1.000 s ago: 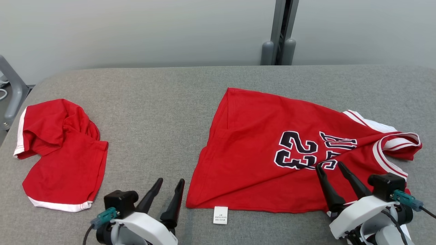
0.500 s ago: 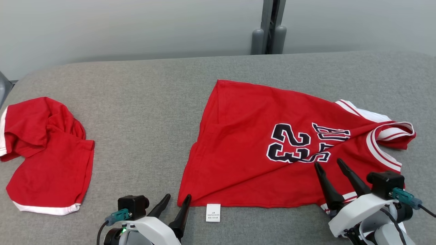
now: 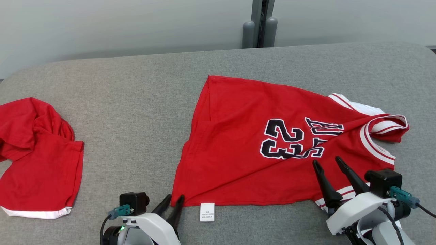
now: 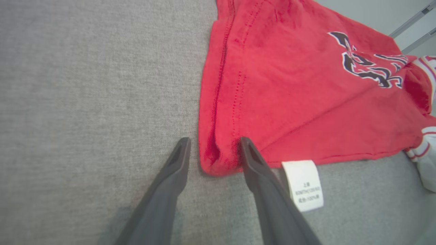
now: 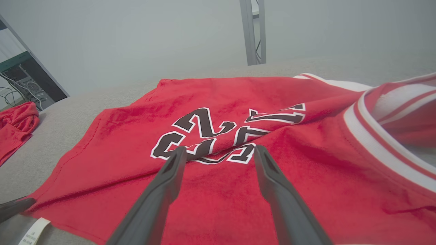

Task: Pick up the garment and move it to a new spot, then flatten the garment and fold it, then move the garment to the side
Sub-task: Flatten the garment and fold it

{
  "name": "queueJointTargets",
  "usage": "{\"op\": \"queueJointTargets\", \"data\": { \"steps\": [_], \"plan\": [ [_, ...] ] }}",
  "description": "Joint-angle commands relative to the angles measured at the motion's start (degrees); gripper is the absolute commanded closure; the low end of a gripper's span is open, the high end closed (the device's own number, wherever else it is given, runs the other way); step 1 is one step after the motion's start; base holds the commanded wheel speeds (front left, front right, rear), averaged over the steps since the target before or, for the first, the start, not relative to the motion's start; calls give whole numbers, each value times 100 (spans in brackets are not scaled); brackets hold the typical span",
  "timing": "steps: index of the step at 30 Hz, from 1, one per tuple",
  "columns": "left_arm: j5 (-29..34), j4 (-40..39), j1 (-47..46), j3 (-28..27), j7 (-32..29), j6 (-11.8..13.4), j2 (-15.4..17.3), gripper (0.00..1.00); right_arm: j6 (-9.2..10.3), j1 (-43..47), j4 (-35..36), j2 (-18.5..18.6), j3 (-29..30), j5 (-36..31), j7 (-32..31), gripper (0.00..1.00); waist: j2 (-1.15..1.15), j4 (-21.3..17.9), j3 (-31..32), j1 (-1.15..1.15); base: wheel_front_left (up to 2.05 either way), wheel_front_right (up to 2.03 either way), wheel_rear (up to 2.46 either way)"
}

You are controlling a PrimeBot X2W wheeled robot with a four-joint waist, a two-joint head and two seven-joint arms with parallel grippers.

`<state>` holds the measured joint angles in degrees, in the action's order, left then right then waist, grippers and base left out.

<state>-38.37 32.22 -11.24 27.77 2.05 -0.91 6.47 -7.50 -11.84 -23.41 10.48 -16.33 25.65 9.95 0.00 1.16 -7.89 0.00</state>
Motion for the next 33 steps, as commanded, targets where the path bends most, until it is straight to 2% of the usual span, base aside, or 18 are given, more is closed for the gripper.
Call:
{"op": "queueJointTargets", "data": {
  "steps": [1,7,12,23,33],
  "plan": [
    [-41,108,-70,44,-59,-56,-5,100,2,-68,-26,7,6,-21,41,0,0,-12,-13,0,0,0,0],
    [-103,143,-119,73,-66,-157,-31,100,2,-41,-47,40,11,21,56,0,0,-42,2,0,0,0,0],
    [-305,-119,-71,-109,238,-316,7,100,2,59,-70,80,101,49,77,0,0,-182,104,0,0,0,0],
    [-420,-693,-37,-419,653,-151,113,100,2,516,-142,59,514,-45,70,0,0,-462,214,0,0,0,0],
    [-449,-797,116,-443,680,-49,207,100,2,1072,-410,-455,1317,-254,195,0,0,-751,160,0,0,0,0]
  ]
}}
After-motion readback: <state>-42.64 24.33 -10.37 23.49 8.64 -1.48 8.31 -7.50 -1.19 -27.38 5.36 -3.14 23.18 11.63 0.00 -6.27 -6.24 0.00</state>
